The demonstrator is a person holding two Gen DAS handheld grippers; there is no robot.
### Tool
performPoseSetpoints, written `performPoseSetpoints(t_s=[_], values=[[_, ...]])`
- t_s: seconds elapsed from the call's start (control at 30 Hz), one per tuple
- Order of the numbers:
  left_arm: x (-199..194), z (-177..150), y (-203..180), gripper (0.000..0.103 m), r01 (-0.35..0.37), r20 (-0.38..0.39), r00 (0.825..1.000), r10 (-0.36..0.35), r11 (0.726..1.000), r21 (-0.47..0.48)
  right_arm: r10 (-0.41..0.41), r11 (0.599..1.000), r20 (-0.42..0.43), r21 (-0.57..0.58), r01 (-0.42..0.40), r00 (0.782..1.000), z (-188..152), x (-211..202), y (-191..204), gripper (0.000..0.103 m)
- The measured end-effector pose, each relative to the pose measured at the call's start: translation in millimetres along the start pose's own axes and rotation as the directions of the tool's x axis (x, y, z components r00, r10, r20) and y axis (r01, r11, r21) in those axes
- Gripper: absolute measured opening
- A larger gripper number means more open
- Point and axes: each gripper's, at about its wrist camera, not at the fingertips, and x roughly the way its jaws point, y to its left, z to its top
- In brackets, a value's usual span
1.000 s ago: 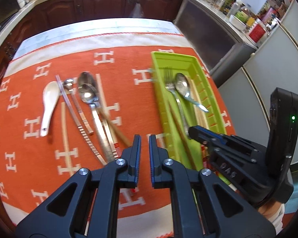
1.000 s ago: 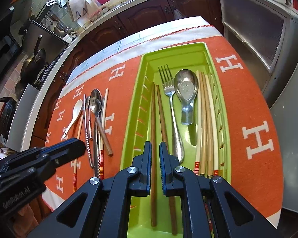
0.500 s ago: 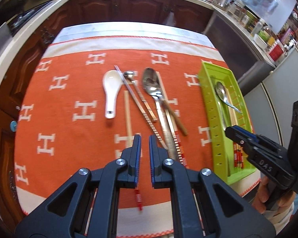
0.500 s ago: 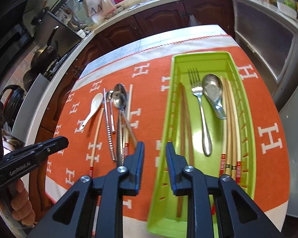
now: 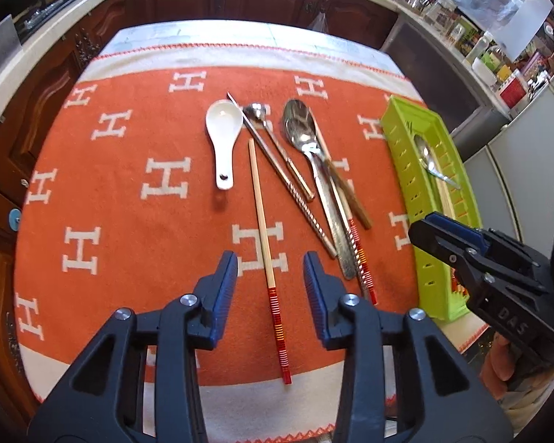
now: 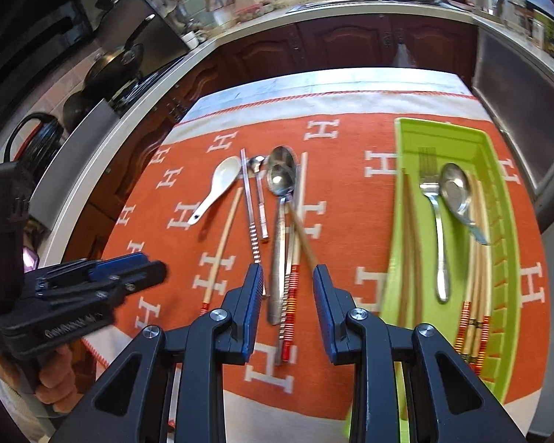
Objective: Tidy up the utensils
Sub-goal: 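Move both open tools back toward the remaining utensils, then close the left tool on a red-tipped chopstick while the right tool grasps the twisted steel chopstick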
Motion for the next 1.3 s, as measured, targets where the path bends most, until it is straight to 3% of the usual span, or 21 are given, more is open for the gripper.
performPoseSetpoints(t_s=[0.33, 0.63, 0.7, 0.93, 1.3], values=[[50.0, -9.9, -10.3, 0.032, -0.067, -0.022, 0.997, 0.067, 0.997, 0.031, 0.024, 0.999, -0.043, -0.028, -0.026, 0.999, -2.8, 28.1, 15.8, 0.028], [66.2, -17.0, -13.0, 0.013, -0.120, -0.007, 0.993, 0.120, 0.992, 0.047, 0.038, 0.998, -0.069, -0.043, -0.041, 0.997, 4.9, 61.0, 21.9, 0.027], [66.4, -17.8, -11.7, 0.004, -0.132, 0.004, 0.991, 0.132, 0.990, 0.048, 0.043, 0.998, -0.074, -0.044, -0.047, 0.996, 7.4, 68.3, 22.4, 0.026], [58.1, -19.5, 8.8, 0.003, -0.084, 0.029, 0.996, 0.084, 0.996, -0.013, 0.064, 0.997, -0.114, -0.035, -0.068, 0.991, 17.9, 103.3, 26.6, 0.023], [36.1, -14.0, 26.7, 0.003, -0.032, 0.067, 0.997, 0.035, 0.999, -0.042, 0.011, 0.996, -0.132, -0.087, -0.023, 0.991, 23.4, 142.5, 42.9, 0.019]])
